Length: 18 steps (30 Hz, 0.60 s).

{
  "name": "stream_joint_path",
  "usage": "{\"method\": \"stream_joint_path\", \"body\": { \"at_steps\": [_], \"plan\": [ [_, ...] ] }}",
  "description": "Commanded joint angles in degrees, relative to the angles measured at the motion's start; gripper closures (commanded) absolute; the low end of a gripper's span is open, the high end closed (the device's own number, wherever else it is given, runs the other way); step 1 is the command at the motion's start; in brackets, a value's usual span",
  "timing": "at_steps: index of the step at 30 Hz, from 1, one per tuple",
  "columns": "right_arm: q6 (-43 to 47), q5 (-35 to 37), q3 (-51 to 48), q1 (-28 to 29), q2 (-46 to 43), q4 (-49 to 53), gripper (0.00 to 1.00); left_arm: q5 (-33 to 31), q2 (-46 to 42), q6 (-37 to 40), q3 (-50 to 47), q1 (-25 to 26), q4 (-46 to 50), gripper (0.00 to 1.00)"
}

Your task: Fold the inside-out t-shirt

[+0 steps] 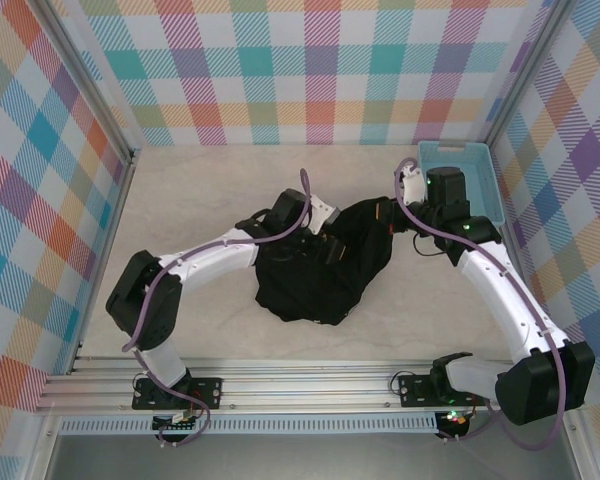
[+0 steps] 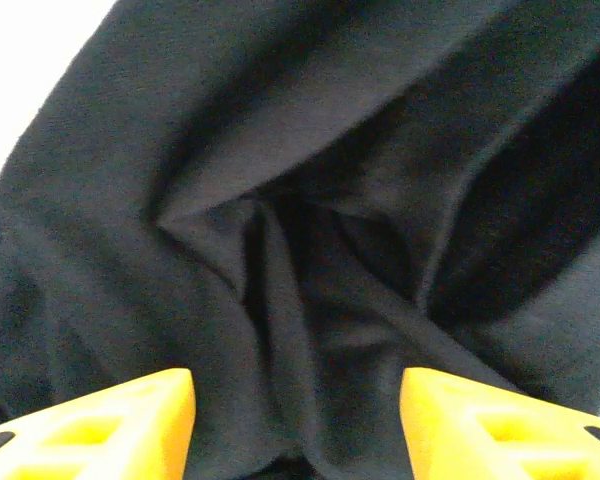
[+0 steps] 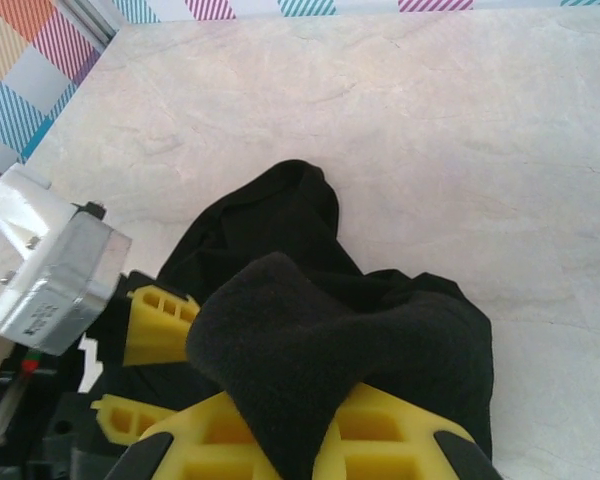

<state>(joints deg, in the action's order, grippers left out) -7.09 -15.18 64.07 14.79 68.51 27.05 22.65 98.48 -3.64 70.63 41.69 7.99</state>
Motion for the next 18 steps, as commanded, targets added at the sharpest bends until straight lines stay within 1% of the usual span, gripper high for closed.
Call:
{"method": "stream_joint_path", "body": {
  "at_steps": [1, 5, 12, 13, 15, 18],
  "plan": [
    [-1.16, -2.3, 0.55, -0.37, -0.05, -1.6, 1.0, 9.07, 0.44, -2.5, 0.97, 0.98, -6.41, 0.45],
    [-1.41, -2.31, 0.18, -0.45, -0.55, -1.65, 1.0, 10.64, 4.36, -4.36, 4.72, 1.62, -8.19, 0.45],
    [-2.02, -2.79, -0.18, -0.46, -0.73, -2.08, 1.0, 7.25, 9.44, -6.0, 8.99, 2.01, -9.78, 0.47],
    [-2.09, -2.91, -0.26, -0.44, -0.59, -2.17, 1.0, 6.51, 9.9, -6.12, 9.56, 1.99, -9.98, 0.51],
    [-2.03, -2.79, -0.35, -0.46, -0.53, -2.25, 1.0, 5.03, 10.5, -6.2, 10.21, 1.91, -10.17, 0.62],
    [-1.38, -1.68, -0.2, -0.59, -0.83, -1.61, 1.0, 5.17, 8.78, -6.54, 9.22, 1.01, -11.21, 0.81]
  ]
}}
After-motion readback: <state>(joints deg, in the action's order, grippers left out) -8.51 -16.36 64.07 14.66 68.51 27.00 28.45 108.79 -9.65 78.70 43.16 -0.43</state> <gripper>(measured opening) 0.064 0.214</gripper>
